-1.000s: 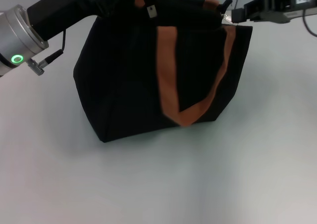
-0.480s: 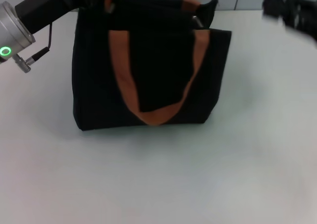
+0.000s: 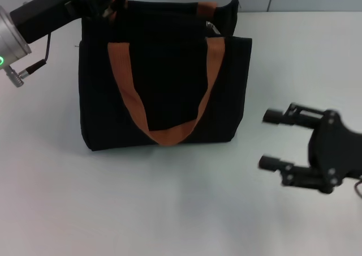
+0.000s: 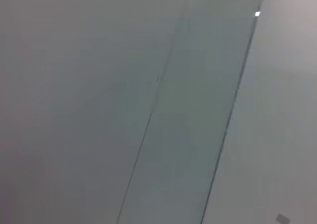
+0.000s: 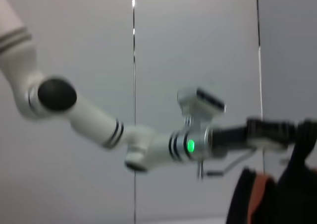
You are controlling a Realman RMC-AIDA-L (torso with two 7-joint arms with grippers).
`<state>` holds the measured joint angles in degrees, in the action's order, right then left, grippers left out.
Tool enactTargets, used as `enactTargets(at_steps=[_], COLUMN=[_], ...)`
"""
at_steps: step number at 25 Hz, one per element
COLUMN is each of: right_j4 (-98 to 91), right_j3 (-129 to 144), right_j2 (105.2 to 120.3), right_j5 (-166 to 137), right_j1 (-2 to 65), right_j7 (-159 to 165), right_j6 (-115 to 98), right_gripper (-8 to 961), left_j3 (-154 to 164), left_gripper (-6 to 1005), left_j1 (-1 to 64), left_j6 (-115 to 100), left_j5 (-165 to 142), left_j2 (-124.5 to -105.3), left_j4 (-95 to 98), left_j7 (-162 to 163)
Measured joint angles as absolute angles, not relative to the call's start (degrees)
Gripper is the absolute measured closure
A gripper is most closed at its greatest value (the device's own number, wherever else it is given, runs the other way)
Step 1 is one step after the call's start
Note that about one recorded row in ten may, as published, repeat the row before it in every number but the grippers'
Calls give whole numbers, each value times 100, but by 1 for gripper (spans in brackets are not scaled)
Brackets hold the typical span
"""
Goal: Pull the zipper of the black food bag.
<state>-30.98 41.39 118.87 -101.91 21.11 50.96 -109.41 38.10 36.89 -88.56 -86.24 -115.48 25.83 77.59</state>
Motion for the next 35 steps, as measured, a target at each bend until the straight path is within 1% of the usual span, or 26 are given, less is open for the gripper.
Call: enactTargets(at_steps=[3,6,7,8,9,10,12,13,14,15,17,20,21,25,28,32,33,34,35], right_j4=[-2843,-2635,-2576,-2550,-2522,-2522,-2422,-2345,-2345,-2315,-2259,-2151,-2142,-2121,-2089,-2076,-2074,-2072,-2070], right_j3=[4161,4172,4186,4195,4207,4207,4237,4254,4254,4258,4264,4286,4322,4402,4414,4473,4484,4493,4511], right_j2=[11905,11902,11908,11910,11913,11913,11914,11915,11915,11916,11921,11925,11926,11927,11927,11927,11927,11927,11927], right_j5=[-10254,-10298,-10312,-10314,-10315,-10315,-10318,-10320,-10320,-10321,-10322,-10325,-10326,-10327,-10328,-10328,-10328,-10328,-10328], right_j1=[2115,2175,2198,2208,2223,2223,2284,2336,2336,2355,2403,2530,2560,2625,2684,2707,2709,2713,2712], right_j7=[4940,4795,4757,4754,4751,4751,4747,4743,4743,4742,4740,4740,4754,4784,4794,4795,4794,4786,4769], right_j6=[-10738,-10599,-10482,-10450,-10408,-10408,-10290,-10157,-10157,-10099,-10022,-9861,-9806,-9687,-9596,-9551,-9553,-9561,-9588], right_gripper=[292,251,238,236,234,232,229,227,225,223,219,214,212,204,198,191,189,187,185], left_j3=[3822,3892,3892,3912,3912,3909,3909,3906,3906,3934,3900,3863,3864,3840,3811,3646,3441,3438,3437], left_gripper=[939,877,856,835,814,793,752,731,702,673,614,518,479,326,246,246,246,246,246], left_j1=[3626,3495,3495,3375,3375,3235,3235,3142,3142,2815,2669,2468,2335,2225,2203,2196,2225,2230,2242], left_j6=[-8737,-8638,-8638,-8632,-8632,-8660,-8660,-8687,-8687,-8936,-9161,-9393,-9489,-9592,-9699,-10116,-10834,-10924,-11089], left_j5=[-8625,-8709,-8709,-8919,-8919,-9065,-9065,-9132,-9132,-9334,-9451,-9525,-9739,-10258,-10435,-10442,-10408,-10409,-10408], left_j2=[-11549,-11460,-11460,-11377,-11377,-11288,-11288,-11224,-11224,-10924,-10802,-10695,-10684,-10690,-10692,-10720,-10957,-11004,-11093], left_j4=[2588,2660,2660,2867,2867,3063,3063,3176,3176,3565,3706,3941,4286,4791,4976,5041,5004,4993,4969], left_j7=[7892,8020,8020,8196,8196,8335,8335,8422,8422,8680,8697,8701,8792,9009,9081,8964,8378,8272,8071])
